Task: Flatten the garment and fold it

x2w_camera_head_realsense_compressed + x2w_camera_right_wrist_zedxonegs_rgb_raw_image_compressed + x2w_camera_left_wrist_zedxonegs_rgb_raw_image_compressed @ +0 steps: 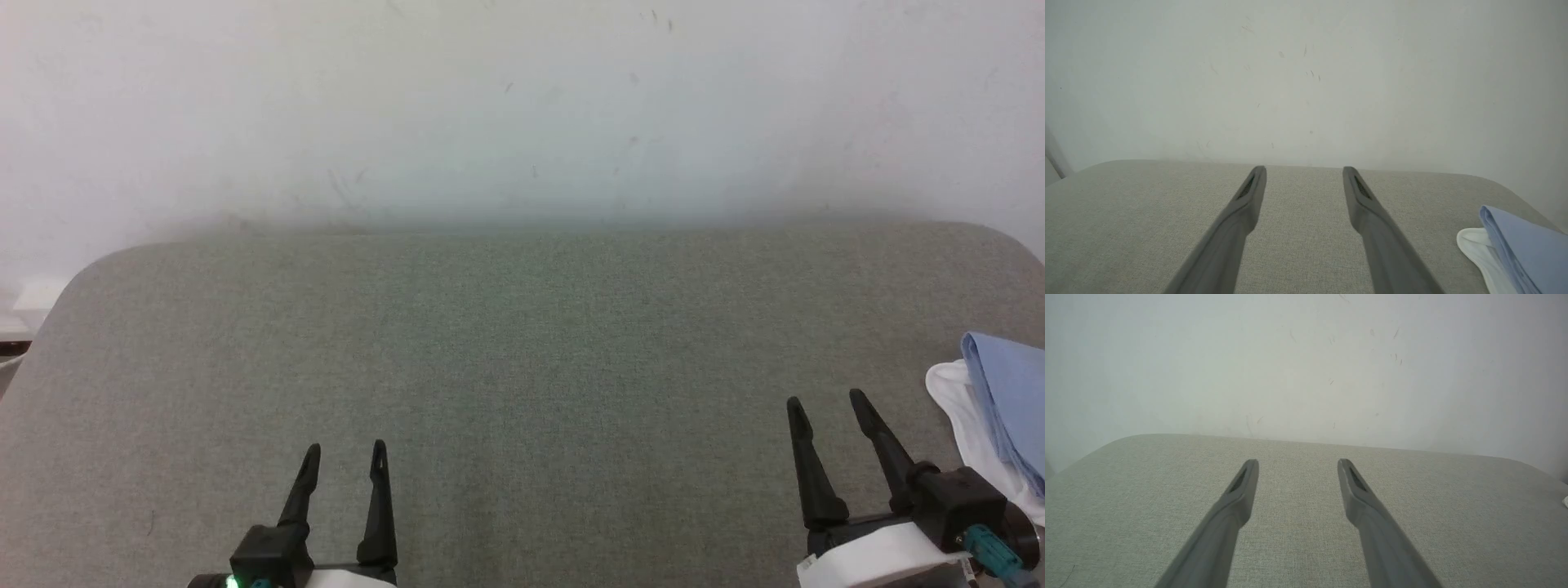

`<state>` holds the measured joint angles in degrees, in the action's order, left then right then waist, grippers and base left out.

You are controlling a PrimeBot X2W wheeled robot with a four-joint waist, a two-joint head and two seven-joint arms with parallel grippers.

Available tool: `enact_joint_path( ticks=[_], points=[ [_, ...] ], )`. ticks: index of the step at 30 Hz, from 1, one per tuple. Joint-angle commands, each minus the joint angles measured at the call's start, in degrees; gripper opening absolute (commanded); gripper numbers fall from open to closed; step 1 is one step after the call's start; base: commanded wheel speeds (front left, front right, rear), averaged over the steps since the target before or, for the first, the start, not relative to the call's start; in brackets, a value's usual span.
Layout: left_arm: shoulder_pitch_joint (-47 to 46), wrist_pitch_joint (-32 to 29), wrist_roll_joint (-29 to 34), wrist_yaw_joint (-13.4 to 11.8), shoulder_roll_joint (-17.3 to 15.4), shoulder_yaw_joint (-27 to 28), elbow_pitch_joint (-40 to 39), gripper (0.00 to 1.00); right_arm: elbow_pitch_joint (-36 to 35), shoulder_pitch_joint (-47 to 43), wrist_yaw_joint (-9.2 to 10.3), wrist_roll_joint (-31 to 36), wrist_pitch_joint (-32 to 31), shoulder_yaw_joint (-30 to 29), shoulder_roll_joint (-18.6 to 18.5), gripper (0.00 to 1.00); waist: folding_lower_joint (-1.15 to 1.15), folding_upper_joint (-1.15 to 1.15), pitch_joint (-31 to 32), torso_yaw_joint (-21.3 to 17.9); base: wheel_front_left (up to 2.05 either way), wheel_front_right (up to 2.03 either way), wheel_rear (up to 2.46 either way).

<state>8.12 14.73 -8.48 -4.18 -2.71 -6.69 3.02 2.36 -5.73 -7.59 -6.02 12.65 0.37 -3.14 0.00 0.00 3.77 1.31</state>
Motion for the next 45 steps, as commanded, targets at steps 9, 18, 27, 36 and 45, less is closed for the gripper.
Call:
enact_joint_path(
  ticks=[9,18,27,36,45],
  points=[
    [0.1,0.3,0.6,-0.3,-0.2,-0.2,0.0,1.0,0.2,0.3,0.1,-0.5,0.7,0.2,0.2,1.0,0.0,0.0,-0.6,-0.1,0.0,0.0,0.0],
    [-0.1,-0.2,0.0,0.1,0.0,-0.2,-0.4,0.0,0.3,0.1,-0.01,-0.1,0.4,0.0,0.0,0.0,0.0,0.0,-0.7,-0.2,0.0,0.0,0.0],
    [-0.7,-1.2,0.6,0.4,0.0,0.3,-0.6,0.0,0.1,0.5,0.0,0.3,-0.6,0.0,0.0,0.0,0.0,0.0,-0.9,-0.3,0.0,0.0,0.0],
    [-1.3,-2.3,1.2,0.7,0.0,0.8,-0.8,0.0,-0.1,0.9,0.01,0.8,-1.5,0.0,0.0,0.0,0.0,0.0,-1.1,-0.4,0.0,0.0,0.0],
    [-1.8,-3.3,1.8,1.0,0.0,1.3,-0.9,0.0,-0.3,1.3,0.01,1.2,-2.5,-0.1,0.0,0.0,0.0,0.0,-1.3,-0.5,0.0,0.0,0.0]
  ],
)
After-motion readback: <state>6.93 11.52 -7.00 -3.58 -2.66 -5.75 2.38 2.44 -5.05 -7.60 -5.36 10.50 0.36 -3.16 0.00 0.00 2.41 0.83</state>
